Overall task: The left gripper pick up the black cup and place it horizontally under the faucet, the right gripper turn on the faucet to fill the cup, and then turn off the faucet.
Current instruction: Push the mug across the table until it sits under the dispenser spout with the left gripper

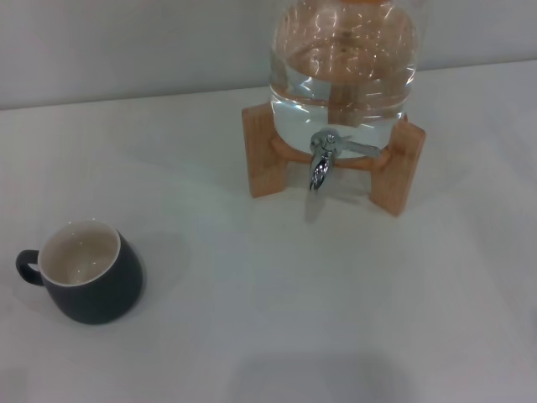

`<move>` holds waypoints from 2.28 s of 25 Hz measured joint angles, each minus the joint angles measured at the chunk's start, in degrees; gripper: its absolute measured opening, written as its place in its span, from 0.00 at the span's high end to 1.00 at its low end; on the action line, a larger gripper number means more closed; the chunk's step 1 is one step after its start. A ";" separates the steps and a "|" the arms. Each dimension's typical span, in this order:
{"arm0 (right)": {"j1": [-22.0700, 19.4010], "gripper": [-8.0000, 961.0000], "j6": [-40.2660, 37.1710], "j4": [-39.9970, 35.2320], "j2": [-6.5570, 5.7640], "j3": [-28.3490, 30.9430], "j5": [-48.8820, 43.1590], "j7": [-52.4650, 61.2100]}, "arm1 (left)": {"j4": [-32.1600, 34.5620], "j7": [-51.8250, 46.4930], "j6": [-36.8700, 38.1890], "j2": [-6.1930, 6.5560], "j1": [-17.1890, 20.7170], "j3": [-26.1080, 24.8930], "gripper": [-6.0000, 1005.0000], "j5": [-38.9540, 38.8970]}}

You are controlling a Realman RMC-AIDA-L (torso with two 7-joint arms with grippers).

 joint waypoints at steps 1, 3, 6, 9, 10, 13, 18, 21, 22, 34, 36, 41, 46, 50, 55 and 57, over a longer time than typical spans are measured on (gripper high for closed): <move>0.03 0.11 0.00 -0.01 0.00 0.00 0.00 0.00 | -0.47 0.38 0.00 0.00 -0.15 0.01 0.11 0.13; 0.07 0.11 0.00 -0.06 0.00 -0.01 0.02 0.00 | -1.15 0.76 0.00 -0.01 -0.40 0.01 0.11 0.49; 0.09 0.11 0.00 -0.10 0.00 -0.03 0.04 0.00 | -2.25 1.53 -0.01 -0.07 -0.59 0.01 0.11 0.97; 0.09 0.11 0.00 -0.10 0.00 -0.03 0.05 0.00 | -4.10 4.06 -0.02 -0.09 -0.76 0.01 0.11 1.15; 0.09 0.11 0.00 -0.10 0.00 -0.02 0.05 0.00 | -4.50 4.74 -0.02 -0.09 -0.76 0.01 0.11 1.15; 0.06 0.11 0.00 -0.11 0.00 0.05 0.05 0.00 | -5.41 6.12 -0.11 -0.14 -0.78 0.01 0.11 1.14; 0.13 0.11 0.00 -0.15 0.00 0.10 0.05 0.00 | -6.90 7.54 -0.68 -0.20 -0.73 0.01 0.11 1.13; 0.07 0.11 0.00 -0.15 0.00 0.15 0.05 0.00 | -7.30 8.06 -0.74 -0.23 -0.38 0.01 0.11 1.07; 0.05 0.11 0.00 -0.15 0.00 0.15 0.05 0.00 | -7.43 8.11 -0.75 -0.24 -0.22 0.01 0.11 1.07; -0.05 0.11 -0.05 -0.21 0.00 0.30 0.05 0.00 | -9.22 8.13 -0.89 -0.30 0.75 0.08 0.11 2.65; 0.01 0.11 -0.07 -0.21 0.00 0.32 0.05 0.00 | -10.23 8.66 -0.82 -0.32 0.86 0.10 0.11 3.31; 0.08 0.11 -0.11 -0.24 -0.04 0.32 0.05 0.00 | -11.62 9.70 -0.62 -0.30 0.92 0.10 0.11 3.64; 0.09 0.11 -0.18 -0.28 -0.07 0.31 0.05 0.00 | -12.67 10.08 -0.39 -0.28 0.97 0.10 0.11 4.24; 0.07 0.11 -0.18 -0.28 -0.09 0.31 0.05 0.00 | -12.93 10.32 -0.29 -0.27 0.95 0.10 0.11 4.24; -0.04 0.11 -0.18 -0.28 -0.09 0.31 0.05 0.00 | -13.57 10.89 -0.26 -0.27 0.85 0.10 0.11 4.29; -0.13 0.11 -0.18 -0.28 -0.09 0.31 0.05 0.00 | -13.61 11.15 -0.22 -0.27 0.89 0.09 0.11 4.29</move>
